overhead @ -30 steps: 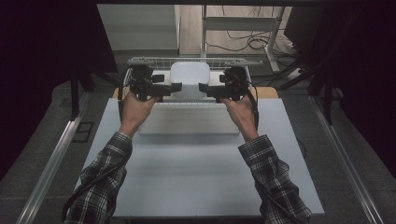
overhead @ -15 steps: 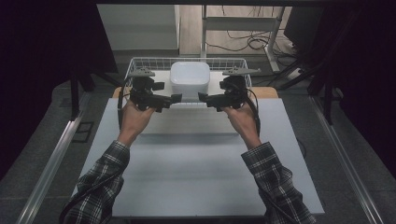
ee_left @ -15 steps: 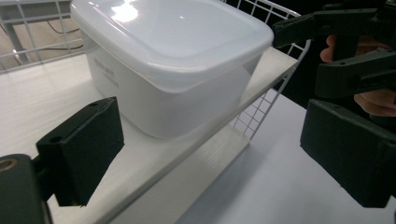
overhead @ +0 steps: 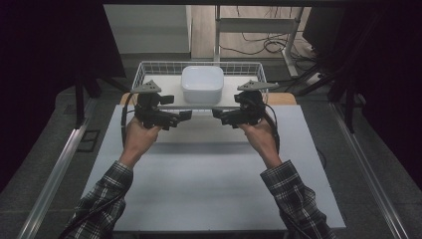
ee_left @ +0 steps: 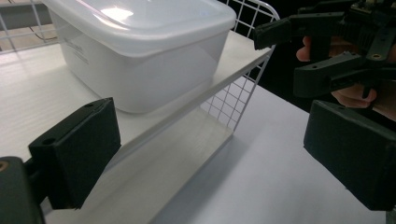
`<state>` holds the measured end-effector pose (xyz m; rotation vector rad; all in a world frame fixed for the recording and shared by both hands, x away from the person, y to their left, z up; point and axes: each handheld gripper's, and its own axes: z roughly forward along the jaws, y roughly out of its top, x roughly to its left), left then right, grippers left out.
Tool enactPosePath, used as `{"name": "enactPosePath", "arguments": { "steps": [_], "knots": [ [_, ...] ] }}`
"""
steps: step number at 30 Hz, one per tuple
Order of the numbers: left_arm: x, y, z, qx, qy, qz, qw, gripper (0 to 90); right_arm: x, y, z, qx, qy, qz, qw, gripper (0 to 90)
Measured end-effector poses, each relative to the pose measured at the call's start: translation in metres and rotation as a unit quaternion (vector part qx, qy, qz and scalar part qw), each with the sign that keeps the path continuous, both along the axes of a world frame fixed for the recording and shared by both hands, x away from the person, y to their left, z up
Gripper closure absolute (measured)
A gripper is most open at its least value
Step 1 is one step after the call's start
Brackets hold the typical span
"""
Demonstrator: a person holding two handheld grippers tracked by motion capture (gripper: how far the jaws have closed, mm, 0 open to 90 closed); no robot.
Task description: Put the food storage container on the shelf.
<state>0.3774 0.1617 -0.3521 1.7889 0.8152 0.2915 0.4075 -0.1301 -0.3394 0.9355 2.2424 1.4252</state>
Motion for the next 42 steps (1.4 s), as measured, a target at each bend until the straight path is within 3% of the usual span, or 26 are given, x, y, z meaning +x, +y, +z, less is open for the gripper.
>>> {"name": "enactPosePath", "arguments": {
  "steps": [20, 42],
  "knots": [
    [-0.021, -0.011, -0.031, 0.017, 0.011, -0.019, 0.9996, 3.3, -0.027, 0.001, -0.015, -0.022, -0.019, 0.014, 0.9995, 1.3],
    [-0.044, -0.015, -0.07, 0.03, 0.03, -0.026, 0.9988, 3.6, -0.042, -0.007, -0.051, -0.025, -0.006, 0.017, 0.9995, 0.2]
  ]
}}
